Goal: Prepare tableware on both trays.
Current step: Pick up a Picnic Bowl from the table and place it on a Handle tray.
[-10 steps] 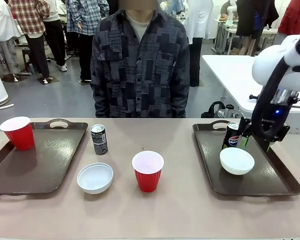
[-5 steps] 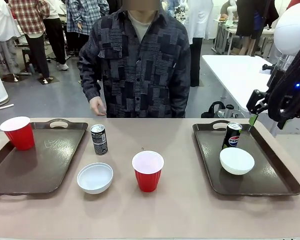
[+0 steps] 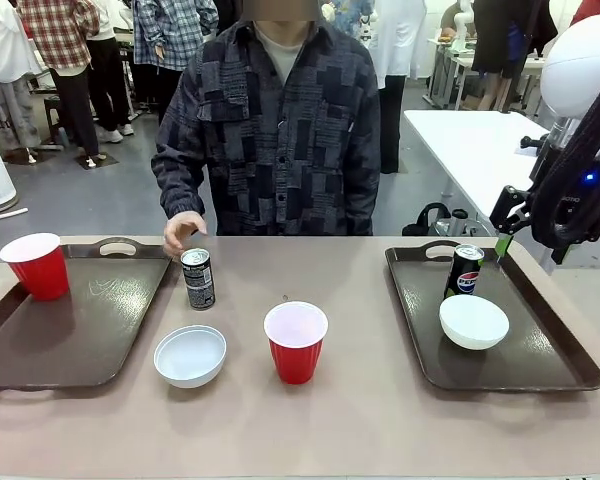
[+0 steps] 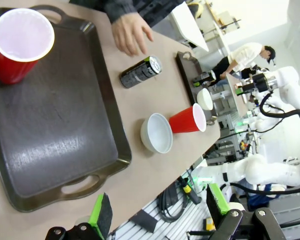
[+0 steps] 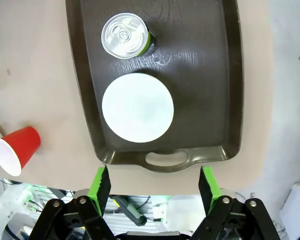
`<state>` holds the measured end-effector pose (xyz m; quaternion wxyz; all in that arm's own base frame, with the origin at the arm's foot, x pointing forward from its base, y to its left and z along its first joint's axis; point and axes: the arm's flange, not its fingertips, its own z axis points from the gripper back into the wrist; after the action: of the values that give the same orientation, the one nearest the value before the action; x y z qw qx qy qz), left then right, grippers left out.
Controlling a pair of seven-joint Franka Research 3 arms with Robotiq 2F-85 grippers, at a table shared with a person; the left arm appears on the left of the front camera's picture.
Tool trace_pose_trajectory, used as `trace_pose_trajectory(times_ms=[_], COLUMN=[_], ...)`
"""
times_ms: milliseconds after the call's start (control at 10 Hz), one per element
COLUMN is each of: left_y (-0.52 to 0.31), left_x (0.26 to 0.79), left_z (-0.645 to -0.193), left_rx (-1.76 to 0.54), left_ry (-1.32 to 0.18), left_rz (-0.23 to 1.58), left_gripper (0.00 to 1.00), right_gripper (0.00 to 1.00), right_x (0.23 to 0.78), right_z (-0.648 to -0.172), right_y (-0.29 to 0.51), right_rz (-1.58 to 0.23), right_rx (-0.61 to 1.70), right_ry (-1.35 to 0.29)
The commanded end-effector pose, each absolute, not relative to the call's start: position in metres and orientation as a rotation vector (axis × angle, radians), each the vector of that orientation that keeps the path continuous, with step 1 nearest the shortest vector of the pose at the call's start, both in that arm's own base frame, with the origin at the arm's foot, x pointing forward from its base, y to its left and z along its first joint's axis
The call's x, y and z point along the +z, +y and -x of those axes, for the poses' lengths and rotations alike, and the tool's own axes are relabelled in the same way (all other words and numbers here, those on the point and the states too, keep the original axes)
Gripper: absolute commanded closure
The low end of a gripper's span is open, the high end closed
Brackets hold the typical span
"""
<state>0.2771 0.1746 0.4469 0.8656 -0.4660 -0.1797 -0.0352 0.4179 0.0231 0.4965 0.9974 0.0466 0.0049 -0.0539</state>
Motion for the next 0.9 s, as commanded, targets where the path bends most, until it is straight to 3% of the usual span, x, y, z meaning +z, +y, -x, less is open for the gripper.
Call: trace_pose_trajectory(times_ms=[0, 400, 800], left_y=[0.175, 0.175, 0.074], left_x=[0.447, 0.447, 0.513], left_z=[-0.277, -0.277, -0.280], left_rx=[-0.070, -0.074, -0.253], left_ry=[-0.385, -0.376, -0.332], left_rz=[0.982, 0.976, 0.696], left_gripper=[0.00, 0.00, 0.00], right_gripper=[0.09, 0.09, 0.09], right_x=[0.495, 0.497, 0.536], right_z=[-0.420, -0.418, -0.375], right_y=[0.023, 0.023, -0.052], right_rz=[-0.094, -0.093, -0.383], right_rx=[-0.113, -0.108, -0.045], right_ry=[-0.006, 0.009, 0.019])
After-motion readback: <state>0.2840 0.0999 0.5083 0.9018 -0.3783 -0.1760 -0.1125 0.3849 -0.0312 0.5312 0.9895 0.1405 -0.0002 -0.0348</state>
